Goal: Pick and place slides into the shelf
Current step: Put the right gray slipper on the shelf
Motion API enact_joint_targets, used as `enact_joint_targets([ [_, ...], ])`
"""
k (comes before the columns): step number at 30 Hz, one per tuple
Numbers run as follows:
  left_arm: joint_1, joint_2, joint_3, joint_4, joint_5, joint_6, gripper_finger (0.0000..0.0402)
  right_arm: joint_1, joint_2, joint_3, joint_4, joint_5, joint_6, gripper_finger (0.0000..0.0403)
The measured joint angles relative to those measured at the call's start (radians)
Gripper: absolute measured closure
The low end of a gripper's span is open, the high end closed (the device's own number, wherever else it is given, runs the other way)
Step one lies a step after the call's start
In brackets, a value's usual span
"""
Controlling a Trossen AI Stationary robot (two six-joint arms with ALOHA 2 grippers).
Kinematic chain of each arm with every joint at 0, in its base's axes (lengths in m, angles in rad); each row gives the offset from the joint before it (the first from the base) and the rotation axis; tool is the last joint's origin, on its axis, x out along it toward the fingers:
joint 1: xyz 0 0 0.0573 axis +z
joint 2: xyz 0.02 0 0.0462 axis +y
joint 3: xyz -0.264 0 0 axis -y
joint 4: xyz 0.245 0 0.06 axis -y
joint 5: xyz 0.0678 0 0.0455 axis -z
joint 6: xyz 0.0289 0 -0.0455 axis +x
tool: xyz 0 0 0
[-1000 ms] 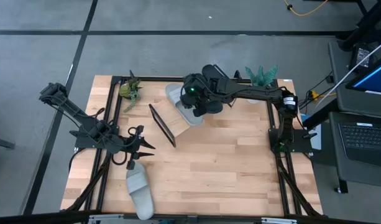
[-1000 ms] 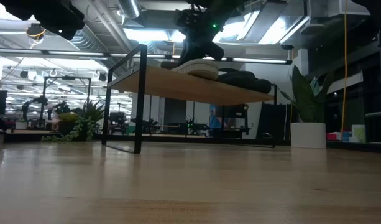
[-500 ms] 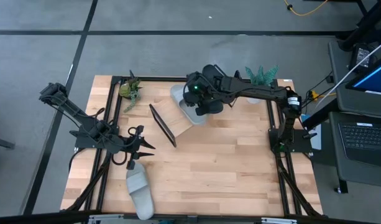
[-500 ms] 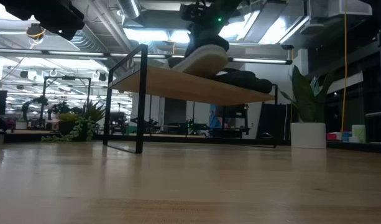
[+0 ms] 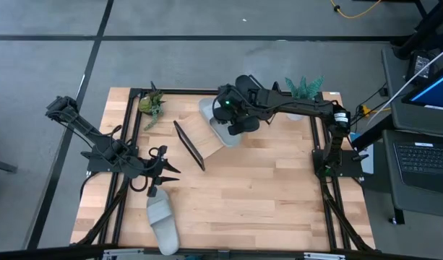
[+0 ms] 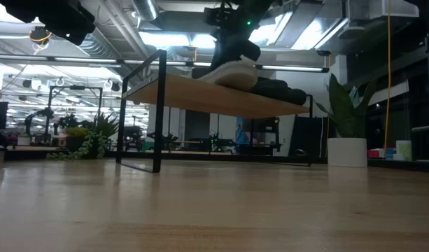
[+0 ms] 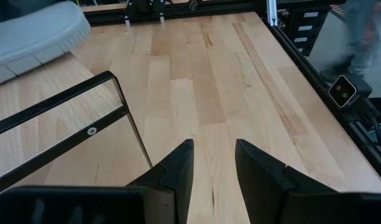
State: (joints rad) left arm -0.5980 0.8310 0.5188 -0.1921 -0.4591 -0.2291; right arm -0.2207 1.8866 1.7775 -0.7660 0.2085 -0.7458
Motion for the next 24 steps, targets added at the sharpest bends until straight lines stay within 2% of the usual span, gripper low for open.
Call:
enact_joint_targets([
  [9, 0.000, 0.000, 0.000, 0.000, 0.000, 0.000, 0.0292, 0.000, 0.000, 0.000, -0.027, 0.021, 0.009, 0.0309],
  [15, 0.000, 0.000, 0.000, 0.000, 0.000, -0.005, 0.0292, 0.001, 0.000, 0.000, -0.027, 0.092, 0.009, 0.0287],
  [24, 0.000, 0.000, 0.000, 0.000, 0.000, -0.006, 0.0292, 0.001, 0.001, 0.000, -0.054, 0.097, 0.007, 0.0270],
])
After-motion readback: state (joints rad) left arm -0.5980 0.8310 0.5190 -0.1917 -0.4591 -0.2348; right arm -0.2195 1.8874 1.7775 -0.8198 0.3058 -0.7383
